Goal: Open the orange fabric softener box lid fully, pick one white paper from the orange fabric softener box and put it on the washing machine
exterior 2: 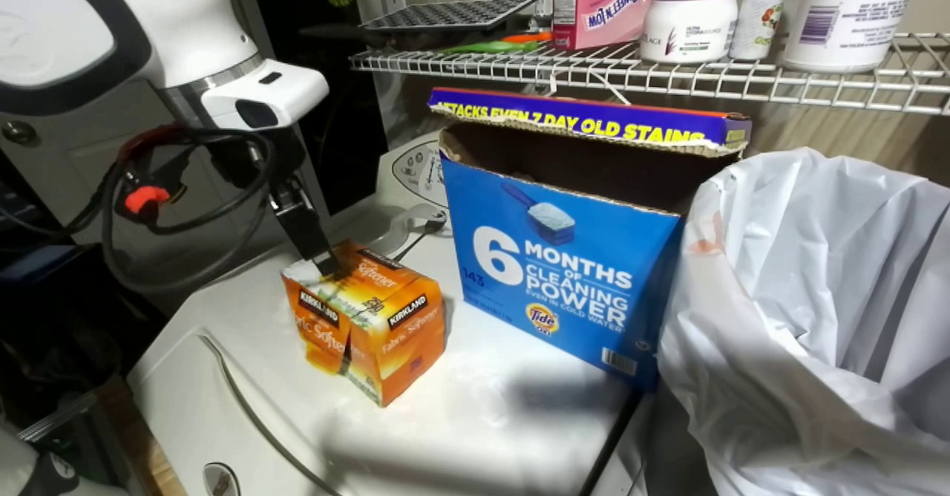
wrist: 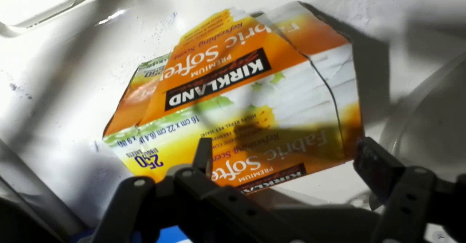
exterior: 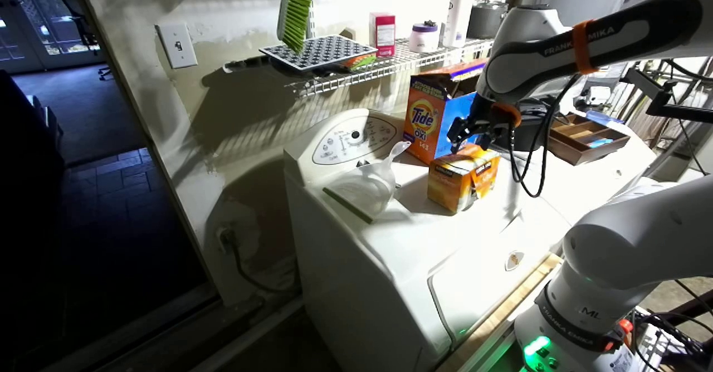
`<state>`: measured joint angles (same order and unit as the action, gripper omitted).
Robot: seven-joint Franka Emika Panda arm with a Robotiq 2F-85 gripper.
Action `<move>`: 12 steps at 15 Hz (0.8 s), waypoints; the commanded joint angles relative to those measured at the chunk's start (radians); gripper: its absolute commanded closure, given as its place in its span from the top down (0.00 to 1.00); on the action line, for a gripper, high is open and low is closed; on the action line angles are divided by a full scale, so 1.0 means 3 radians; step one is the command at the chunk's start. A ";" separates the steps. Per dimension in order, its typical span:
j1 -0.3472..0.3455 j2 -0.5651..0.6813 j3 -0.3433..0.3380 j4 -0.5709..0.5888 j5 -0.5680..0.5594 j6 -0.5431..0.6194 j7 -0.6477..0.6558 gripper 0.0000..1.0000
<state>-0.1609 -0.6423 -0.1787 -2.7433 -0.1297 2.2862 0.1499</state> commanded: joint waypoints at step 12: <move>-0.0277 0.0085 -0.0642 0.0000 0.0492 -0.0861 -0.1276 1.00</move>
<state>-0.2159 -0.6465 -0.3676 -2.7458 0.0282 2.0456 -0.1748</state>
